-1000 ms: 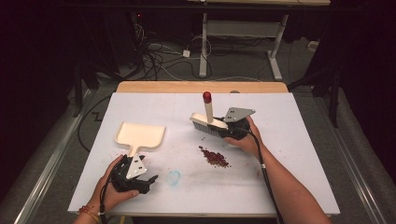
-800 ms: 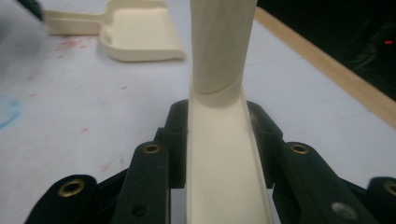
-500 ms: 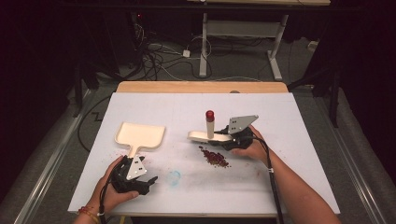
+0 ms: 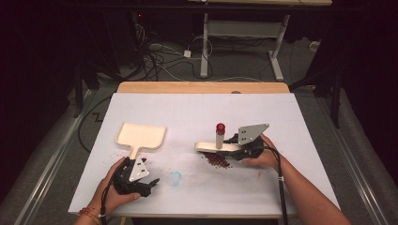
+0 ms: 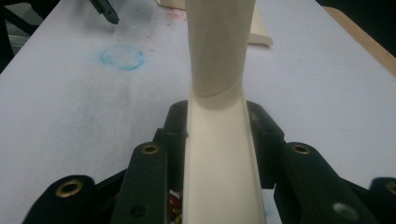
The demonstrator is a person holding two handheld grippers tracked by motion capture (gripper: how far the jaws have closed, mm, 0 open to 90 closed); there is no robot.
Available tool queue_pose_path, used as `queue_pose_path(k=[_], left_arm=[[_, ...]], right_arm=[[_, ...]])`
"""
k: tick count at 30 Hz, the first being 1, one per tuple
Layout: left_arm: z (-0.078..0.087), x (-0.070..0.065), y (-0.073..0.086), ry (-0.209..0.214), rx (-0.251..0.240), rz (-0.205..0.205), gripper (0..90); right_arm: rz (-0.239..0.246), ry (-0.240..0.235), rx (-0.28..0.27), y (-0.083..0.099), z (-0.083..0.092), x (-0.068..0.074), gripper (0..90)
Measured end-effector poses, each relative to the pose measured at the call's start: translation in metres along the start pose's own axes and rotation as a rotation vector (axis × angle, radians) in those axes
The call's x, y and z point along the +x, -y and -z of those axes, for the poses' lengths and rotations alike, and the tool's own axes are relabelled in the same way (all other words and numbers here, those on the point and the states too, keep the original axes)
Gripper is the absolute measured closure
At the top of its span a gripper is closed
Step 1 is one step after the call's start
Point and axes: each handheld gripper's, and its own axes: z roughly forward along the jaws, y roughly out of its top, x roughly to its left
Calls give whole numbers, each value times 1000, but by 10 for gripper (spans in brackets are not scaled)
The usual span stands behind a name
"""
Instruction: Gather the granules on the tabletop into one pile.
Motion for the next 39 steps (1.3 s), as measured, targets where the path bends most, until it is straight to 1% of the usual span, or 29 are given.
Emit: queue_pose_path(k=[1, 4, 5, 6, 7, 10, 11, 17, 20, 21, 22, 23, 25, 27, 29, 33, 34, 35, 39], left_arm=[[0, 0, 0, -1, -1, 1, 178], [2, 0, 1, -3, -4, 1, 178], [2, 0, 1, -3, -4, 1, 178], [2, 0, 1, -3, -5, 1, 178], [2, 0, 1, -2, -6, 2, 178], [2, 1, 1, -3, -7, 3, 178], [2, 1, 1, -3, -8, 4, 178], [3, 1, 1, -5, -8, 1, 178], [3, 1, 1, -8, -11, 3, 178], [3, 1, 1, -8, -10, 3, 178], [3, 1, 1, -9, -10, 2, 178], [4, 1, 1, -10, -11, 1, 178], [4, 1, 1, -12, -13, 1, 178], [5, 1, 1, -16, -20, 3, 178], [6, 2, 1, -19, -24, 7, 178], [8, 3, 2, -27, -27, 4, 178], [8, 2, 2, -23, -26, 11, 178], [8, 2, 1, -24, -27, 8, 178], [9, 1, 1, -30, -28, 0, 178]], right_arm=[[6, 0, 0, 0, 1, 0, 667], [2, 10, -1, 0, 3, 2, 669], [-1, 22, 0, 0, 4, 2, 671], [6, 30, -2, 0, 5, 1, 673], [6, 31, -4, 0, 6, 1, 674], [0, 64, -6, -1, 8, 1, 676], [-4, 84, -3, -1, 10, 1, 677], [-30, 136, -5, 0, 16, -1, 677], [-53, 165, -3, 0, 22, 0, 677], [-52, 169, -3, 0, 24, 0, 677], [-55, 184, -3, -1, 26, 1, 677], [-65, 201, 0, -1, 28, 2, 677], [-74, 210, -9, -2, 34, 4, 677], [-91, 240, -10, -3, 40, 6, 676], [-102, 256, -10, -4, 46, 8, 676], [-140, 289, 4, -5, 58, 13, 676], [-151, 302, 10, -5, 61, 15, 676], [-165, 309, 13, -5, 64, 16, 676], [-192, 318, 13, -5, 75, 24, 676]])
